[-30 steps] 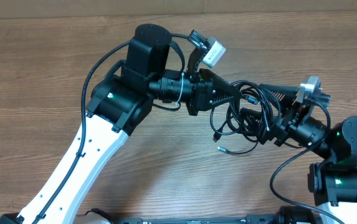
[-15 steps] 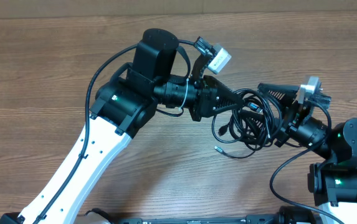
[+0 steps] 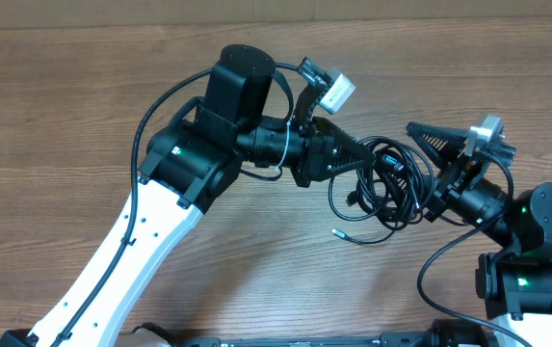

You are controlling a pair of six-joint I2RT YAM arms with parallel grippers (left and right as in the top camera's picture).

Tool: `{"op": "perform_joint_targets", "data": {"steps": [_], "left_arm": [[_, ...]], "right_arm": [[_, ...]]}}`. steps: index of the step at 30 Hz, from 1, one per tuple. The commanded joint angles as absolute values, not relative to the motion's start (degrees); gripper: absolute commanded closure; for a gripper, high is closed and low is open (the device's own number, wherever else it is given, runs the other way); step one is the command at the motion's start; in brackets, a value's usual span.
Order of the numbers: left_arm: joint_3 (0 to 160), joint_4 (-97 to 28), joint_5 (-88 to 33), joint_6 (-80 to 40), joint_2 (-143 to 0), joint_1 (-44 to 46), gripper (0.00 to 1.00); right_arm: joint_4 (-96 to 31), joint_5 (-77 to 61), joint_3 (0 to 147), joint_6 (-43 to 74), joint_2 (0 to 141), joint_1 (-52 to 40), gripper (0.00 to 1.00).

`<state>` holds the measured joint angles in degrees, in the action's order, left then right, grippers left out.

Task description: Untangle cables

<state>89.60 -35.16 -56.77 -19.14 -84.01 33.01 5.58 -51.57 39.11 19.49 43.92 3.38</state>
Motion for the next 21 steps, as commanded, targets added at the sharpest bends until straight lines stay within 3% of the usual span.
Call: {"op": "perform_joint_targets", "data": {"steps": [1, 13, 21], "left_arm": [[90.56, -35.33, -60.8, -18.11, -82.41, 33.41, 0.96], [90.56, -29.43, -71.59, -17.96, -82.41, 33.41, 0.95], [90.56, -28.62, -72.05, -17.96, -82.39, 33.34, 0.96]], "right_arm": [[5.74, -47.33, 39.35, 19.64, 43.7, 3.6, 0.02], [5.48, -45.89, 39.35, 19.64, 48.47, 3.6, 0.02], [5.41, -45.89, 39.35, 19.62, 49.36, 3.6, 0.02]]}}
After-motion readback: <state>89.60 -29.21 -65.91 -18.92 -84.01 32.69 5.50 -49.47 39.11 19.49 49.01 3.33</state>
